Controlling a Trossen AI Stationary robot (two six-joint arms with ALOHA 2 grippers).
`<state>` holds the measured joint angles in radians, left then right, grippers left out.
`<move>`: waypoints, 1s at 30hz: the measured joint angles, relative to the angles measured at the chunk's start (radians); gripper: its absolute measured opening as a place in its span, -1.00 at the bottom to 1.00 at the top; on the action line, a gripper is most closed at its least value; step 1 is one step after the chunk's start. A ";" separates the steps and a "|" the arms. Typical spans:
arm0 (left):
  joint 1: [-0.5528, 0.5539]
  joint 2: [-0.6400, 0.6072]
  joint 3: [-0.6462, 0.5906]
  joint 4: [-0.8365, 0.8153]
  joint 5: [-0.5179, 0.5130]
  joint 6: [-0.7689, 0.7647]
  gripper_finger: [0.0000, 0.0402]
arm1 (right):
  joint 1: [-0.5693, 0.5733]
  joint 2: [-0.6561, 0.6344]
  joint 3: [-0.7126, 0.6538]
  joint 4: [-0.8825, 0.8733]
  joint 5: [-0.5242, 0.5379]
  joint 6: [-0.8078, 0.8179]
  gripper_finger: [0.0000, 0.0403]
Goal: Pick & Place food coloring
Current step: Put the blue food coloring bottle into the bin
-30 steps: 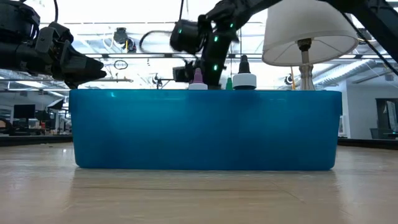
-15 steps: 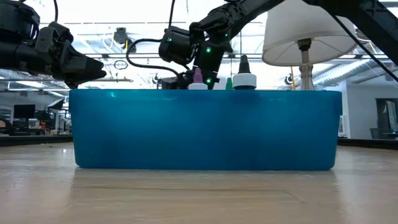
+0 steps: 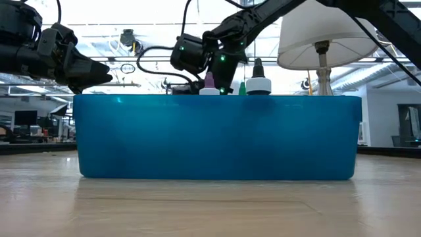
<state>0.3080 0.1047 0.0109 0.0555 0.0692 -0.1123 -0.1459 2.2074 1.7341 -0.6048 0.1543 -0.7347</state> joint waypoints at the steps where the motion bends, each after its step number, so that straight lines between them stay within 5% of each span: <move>1: 0.000 0.000 0.000 0.000 0.000 0.000 -0.03 | 0.000 0.000 -0.009 0.001 0.000 -0.001 0.13; 8: 0.000 0.000 0.000 0.000 0.000 0.000 -0.03 | -0.004 -0.004 -0.054 0.001 -0.002 0.017 0.00; 15: 0.000 0.000 0.000 0.000 0.000 0.000 0.04 | -0.003 -0.006 -0.057 0.040 0.001 0.058 -0.37; 19: 0.000 0.000 0.000 0.000 0.000 0.000 0.03 | -0.002 -0.006 -0.058 0.080 0.007 0.080 -0.37; 26: 0.000 0.000 0.000 0.000 0.000 0.000 -0.03 | 0.010 -0.049 -0.060 0.071 0.225 0.099 -0.37; 30: 0.000 0.000 0.000 0.000 0.000 0.000 -0.05 | 0.025 -0.150 -0.059 0.002 0.261 0.197 -0.38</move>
<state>0.3080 0.1043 0.0109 0.0551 0.0689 -0.1123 -0.1213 2.0571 1.6755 -0.6025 0.4157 -0.5378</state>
